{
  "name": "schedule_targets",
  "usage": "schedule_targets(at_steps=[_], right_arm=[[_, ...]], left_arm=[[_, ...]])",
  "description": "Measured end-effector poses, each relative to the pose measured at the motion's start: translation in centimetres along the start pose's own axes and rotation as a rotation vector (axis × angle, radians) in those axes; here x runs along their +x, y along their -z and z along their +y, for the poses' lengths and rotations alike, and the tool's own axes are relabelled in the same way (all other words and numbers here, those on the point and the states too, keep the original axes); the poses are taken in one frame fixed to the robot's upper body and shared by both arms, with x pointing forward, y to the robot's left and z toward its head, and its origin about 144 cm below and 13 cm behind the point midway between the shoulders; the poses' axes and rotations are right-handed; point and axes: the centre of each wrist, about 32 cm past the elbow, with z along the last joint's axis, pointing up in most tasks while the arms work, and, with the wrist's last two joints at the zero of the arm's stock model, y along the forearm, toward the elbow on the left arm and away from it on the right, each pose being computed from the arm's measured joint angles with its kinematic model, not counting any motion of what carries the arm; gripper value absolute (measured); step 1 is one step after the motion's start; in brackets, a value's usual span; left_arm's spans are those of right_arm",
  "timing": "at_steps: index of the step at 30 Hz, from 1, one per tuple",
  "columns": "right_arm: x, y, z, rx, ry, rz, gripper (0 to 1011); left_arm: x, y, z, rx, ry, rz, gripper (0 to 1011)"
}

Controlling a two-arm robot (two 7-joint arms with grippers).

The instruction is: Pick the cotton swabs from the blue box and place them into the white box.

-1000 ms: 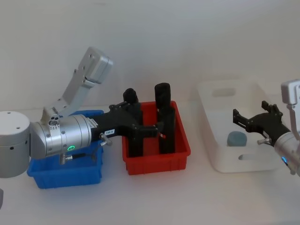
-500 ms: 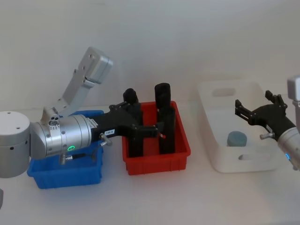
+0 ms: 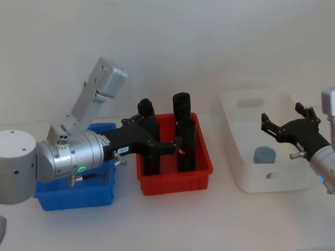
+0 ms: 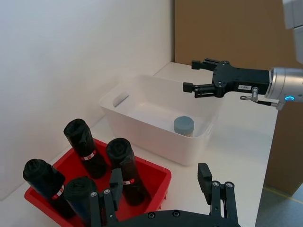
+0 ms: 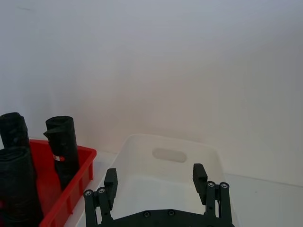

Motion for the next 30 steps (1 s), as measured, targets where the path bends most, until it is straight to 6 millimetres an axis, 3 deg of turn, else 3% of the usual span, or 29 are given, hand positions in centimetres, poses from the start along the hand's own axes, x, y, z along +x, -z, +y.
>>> schedule_targets(at_steps=[30], right_arm=[[-4.7,0.1,-7.4,0.029,-0.095,0.086,1001]], left_arm=[[-4.6,5.8,-1.6,-0.120,-0.292,-0.103,1004]])
